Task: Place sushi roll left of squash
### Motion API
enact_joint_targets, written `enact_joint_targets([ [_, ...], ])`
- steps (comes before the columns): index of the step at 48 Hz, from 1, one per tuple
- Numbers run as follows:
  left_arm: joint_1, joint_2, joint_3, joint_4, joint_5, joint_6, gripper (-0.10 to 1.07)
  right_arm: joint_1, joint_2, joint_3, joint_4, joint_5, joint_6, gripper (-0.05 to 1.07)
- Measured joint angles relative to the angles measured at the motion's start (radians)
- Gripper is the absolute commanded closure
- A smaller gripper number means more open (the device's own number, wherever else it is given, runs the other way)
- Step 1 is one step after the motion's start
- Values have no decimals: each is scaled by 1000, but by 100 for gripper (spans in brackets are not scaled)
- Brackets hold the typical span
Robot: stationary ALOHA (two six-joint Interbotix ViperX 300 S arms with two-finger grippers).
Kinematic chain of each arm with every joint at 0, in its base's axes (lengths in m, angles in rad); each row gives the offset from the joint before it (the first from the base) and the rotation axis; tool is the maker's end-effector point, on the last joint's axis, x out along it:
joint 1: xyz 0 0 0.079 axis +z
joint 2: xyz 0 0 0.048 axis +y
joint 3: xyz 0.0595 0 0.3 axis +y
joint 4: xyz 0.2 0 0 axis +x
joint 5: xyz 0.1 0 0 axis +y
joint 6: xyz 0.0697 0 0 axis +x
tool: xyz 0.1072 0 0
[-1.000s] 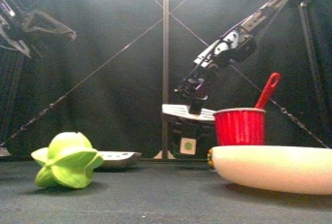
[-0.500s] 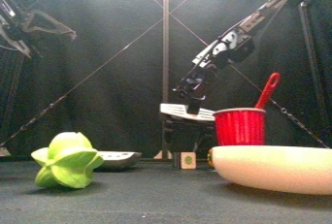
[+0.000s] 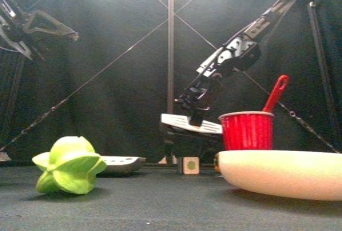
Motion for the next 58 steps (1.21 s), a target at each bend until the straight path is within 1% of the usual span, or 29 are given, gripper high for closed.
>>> enact_joint_targets([
  [17, 0, 0, 0, 0, 0, 0, 70, 11, 3, -9, 0, -3, 0, 2],
  [29, 0, 0, 0, 2, 0, 0, 70, 21, 5, -17, 40, 8, -9, 2],
  [44, 2, 0, 0, 0, 0, 0, 70, 35, 2, -17, 25, 55, -12, 2],
  [58, 0, 0, 0, 2, 0, 0, 70, 66, -57, -14, -14, 158, -15, 2],
])
